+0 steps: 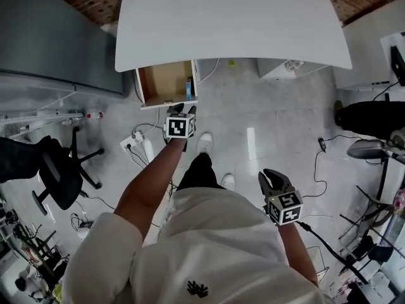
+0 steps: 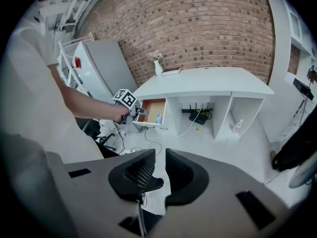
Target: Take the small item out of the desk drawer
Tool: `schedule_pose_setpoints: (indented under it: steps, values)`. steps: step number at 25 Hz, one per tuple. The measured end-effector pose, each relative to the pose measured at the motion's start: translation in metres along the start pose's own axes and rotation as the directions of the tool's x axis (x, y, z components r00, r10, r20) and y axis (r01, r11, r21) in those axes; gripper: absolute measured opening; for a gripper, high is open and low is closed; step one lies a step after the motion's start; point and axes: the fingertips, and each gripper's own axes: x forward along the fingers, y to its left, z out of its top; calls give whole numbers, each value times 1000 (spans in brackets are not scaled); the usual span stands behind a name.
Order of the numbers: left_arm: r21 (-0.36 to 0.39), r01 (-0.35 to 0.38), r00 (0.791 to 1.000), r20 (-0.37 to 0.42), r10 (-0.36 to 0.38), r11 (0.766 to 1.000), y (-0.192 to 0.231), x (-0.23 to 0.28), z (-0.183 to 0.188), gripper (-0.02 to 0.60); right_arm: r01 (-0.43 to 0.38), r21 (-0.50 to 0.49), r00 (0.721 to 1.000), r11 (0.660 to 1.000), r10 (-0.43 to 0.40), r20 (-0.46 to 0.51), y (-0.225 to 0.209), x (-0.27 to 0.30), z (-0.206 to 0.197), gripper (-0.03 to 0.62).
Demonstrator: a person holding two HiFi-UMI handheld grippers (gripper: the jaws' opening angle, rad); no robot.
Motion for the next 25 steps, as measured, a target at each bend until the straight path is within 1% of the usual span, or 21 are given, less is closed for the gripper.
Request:
schedule_pose_setpoints:
  steps: [3,6,9,12,14,18,20,24,25]
  values:
    - [-6,-22,999,-38,21,1000,24,36,8,175,23,46,998,999,-21,-52,-5,14,0,87]
    - [-20,-41,996,-74,40,999,44,67,6,178,44,74,996,996,-38,-84,-9,22,2,87]
    - [-46,-47,994,-104,42,998,53,105,-1,181,67,93,991,993,-56,-118,-21,27,1,87]
    - [-46,-71,991,-121,65,996,66,135,2,181,84,109,988,990,-69,-140,-33,36,2,87]
    - [-47,-84,988,-132,78,995,74,150,3,181,93,117,985,989,-74,-153,-36,40,2,87]
    - [-58,-81,984,-166,70,995,79,175,-1,183,112,130,983,985,-90,-163,-34,41,8,87]
    - [-67,-79,980,-188,65,995,79,183,-4,183,116,137,979,984,-90,-182,-34,41,-1,86]
    - [-68,-119,971,-217,102,991,92,197,-8,179,126,144,976,982,-97,-193,-38,46,-16,81]
    - [-67,-131,968,-223,113,989,94,198,-9,164,125,143,977,982,-96,-192,-39,46,-18,81]
